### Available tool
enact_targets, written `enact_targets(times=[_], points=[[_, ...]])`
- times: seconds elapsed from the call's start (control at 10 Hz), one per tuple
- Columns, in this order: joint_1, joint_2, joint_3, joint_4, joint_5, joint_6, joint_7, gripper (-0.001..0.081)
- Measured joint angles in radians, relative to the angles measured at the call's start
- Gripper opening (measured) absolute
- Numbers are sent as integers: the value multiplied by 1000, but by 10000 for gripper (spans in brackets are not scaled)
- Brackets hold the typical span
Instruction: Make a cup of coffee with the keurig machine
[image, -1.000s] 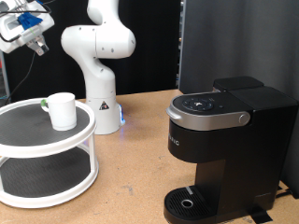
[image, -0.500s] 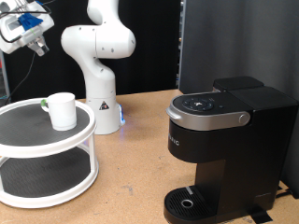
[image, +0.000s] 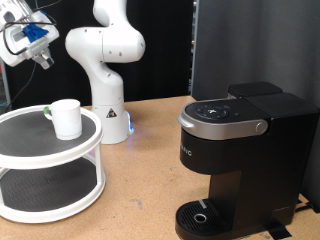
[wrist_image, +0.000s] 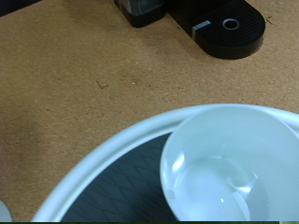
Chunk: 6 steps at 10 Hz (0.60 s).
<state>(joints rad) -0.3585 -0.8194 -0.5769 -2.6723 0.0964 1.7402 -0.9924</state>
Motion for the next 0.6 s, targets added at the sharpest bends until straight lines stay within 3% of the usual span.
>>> enact_targets(times=[0.6], points=[[-5, 0, -9, -62, -25, 132, -11, 4]])
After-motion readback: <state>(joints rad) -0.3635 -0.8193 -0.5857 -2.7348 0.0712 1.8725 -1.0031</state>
